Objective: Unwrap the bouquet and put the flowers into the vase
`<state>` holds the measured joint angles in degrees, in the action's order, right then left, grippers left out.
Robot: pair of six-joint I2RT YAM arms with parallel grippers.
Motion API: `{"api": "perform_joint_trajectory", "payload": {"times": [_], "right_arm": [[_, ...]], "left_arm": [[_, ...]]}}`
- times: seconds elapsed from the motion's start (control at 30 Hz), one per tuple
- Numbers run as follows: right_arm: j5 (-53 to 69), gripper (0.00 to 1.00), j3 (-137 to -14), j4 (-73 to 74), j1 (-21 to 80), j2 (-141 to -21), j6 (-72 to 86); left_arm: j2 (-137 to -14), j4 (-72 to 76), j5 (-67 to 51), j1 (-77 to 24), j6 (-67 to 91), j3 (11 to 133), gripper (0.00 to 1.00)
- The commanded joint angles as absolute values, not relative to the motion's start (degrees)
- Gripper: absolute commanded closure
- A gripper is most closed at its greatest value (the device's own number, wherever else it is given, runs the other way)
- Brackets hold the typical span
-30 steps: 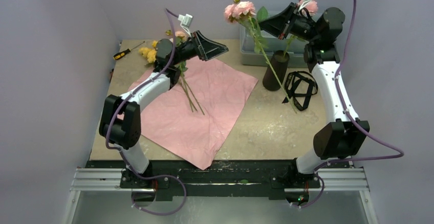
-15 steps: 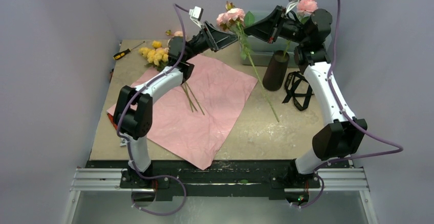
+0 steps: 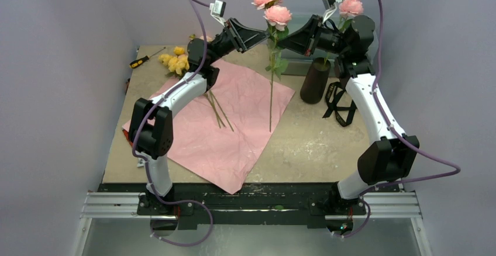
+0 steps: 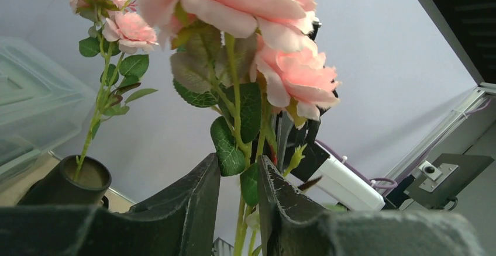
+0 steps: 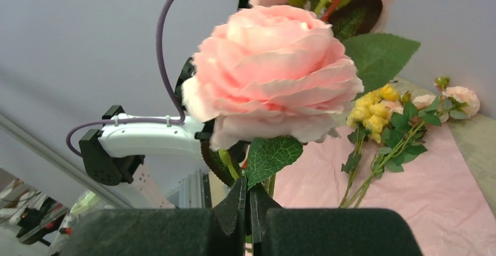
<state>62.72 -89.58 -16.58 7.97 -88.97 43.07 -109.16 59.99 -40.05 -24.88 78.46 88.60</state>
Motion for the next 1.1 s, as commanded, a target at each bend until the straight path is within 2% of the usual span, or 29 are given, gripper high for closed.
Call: {"api": "perform_joint_trajectory", "payload": {"times": [0.0, 0.1, 0.13, 0.2, 0.23, 0.4, 0.5, 0.63, 0.7, 0.77, 0.83, 0.87, 0.93, 1.07], "right_arm": [[65.23, 1.0, -88.64, -16.96, 9.04, -85.66, 43.24], [65.56, 1.0, -88.35, -16.95, 9.37, -85.76, 43.33], [65.57, 1.0, -88.33, -16.96, 9.4, -85.82, 43.3], [65.64, 1.0, -88.57, -17.12, 9.38, -86.1, 43.46], [65.73, 1.0, -88.79, -17.18, 9.45, -86.25, 43.61], [66.32, 1.0, -89.31, -17.66, 9.64, -86.82, 44.03], [66.91, 1.0, -89.23, -17.76, 9.81, -86.99, 44.12], [67.79, 0.99, -89.43, -15.07, 9.82, -86.92, 42.06], [67.6, 0.78, -91.64, -7.37, 9.73, -87.0, 36.02], [65.88, 0.5, -94.63, 3.5, 9.74, -87.1, 27.2], [63.8, 0.29, -96.12, 10.75, 9.67, -87.06, 21.36], [62.86, 0.23, -96.27, 12.47, 9.68, -86.95, 19.85], [61.39, 0.17, -96.08, 13.87, 9.68, -86.99, 18.34], [60.01, 0.19, -95.86, 11.42, 9.95, -87.67, 18.79]], "left_arm": [[-108.28, 63.42, -39.9, -24.87, 77.8, 91.57, 0.74], [-108.19, 63.22, -40.61, -24.87, 77.32, 91.57, 0.78], [-108.16, 63.2, -40.94, -24.96, 77.22, 91.58, 0.76], [-108.07, 63.24, -41.41, -25.2, 76.95, 91.64, 0.61], [-108.08, 63.07, -41.54, -25.3, 76.89, 91.6, 0.59], [-107.97, 63.02, -41.88, -25.55, 76.91, 91.41, 0.58], [-107.81, 62.75, -42.01, -25.66, 76.86, 91.32, 0.71], [-107.5, 62.69, -42.33, -25.37, 75.7, 91.74, 1.0], [-107.26, 62.04, -42.97, -24.94, 74.71, 92.22, 1.0], [-106.96, 61.39, -43.64, -24.47, 73.92, 92.54, 1.0], [-106.79, 61.07, -44.2, -24.35, 73.45, 92.5, 1.0], [-106.71, 61.08, -44.43, -24.35, 73.35, 92.4, 1.0], [-106.45, 61.44, -44.53, -24.43, 73.66, 91.98, 1.0], [-106.43, 61.87, -44.77, -24.68, 74.09, 92.15, 1.0]]}}
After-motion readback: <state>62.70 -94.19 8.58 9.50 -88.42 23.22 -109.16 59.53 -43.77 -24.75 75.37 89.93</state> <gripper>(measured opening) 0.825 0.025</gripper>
